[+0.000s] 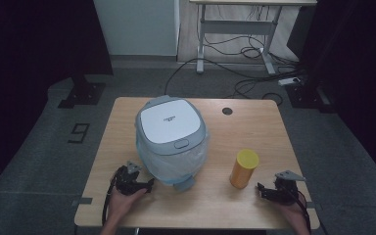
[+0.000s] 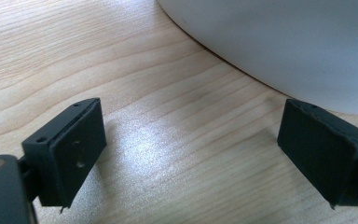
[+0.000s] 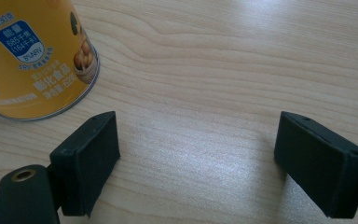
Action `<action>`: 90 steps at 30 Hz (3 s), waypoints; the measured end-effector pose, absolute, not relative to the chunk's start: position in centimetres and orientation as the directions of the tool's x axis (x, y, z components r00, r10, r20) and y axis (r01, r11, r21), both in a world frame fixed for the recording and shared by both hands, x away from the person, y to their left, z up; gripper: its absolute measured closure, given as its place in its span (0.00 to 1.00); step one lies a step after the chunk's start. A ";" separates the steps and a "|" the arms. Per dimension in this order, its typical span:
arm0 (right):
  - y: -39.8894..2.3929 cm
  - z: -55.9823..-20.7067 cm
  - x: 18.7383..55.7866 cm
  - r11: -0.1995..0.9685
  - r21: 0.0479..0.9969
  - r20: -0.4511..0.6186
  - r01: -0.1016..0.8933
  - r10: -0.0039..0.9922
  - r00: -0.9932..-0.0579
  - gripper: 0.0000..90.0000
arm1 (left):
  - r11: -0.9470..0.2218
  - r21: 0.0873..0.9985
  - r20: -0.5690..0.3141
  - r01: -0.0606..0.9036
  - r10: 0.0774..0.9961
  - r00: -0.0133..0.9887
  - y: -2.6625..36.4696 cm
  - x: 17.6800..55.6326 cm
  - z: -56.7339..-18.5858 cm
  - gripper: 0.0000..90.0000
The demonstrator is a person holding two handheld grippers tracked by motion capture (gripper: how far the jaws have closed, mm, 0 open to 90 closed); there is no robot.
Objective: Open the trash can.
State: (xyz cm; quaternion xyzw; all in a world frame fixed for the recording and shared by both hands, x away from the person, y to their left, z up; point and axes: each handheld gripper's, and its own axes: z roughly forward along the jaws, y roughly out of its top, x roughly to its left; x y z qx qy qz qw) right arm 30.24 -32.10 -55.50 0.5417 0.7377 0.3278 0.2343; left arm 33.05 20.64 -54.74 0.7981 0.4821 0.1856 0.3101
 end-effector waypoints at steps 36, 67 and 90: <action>-32.5 -55.5 30.4 0.226 0.737 0.011 0.637 0.938 -0.345 0.14 | -0.159 0.807 -0.113 0.569 0.904 0.412 23.4 29.4 -48.4 0.63; -32.5 -55.5 30.3 0.218 0.738 0.010 0.639 0.943 -0.333 0.14 | -0.127 0.876 -0.225 0.465 0.746 0.627 22.2 26.7 -41.0 1.00; -32.4 -55.5 30.2 0.212 0.737 0.011 0.641 0.946 -0.325 0.14 | -0.175 0.890 -0.192 0.422 0.694 0.694 19.6 28.3 -36.6 1.00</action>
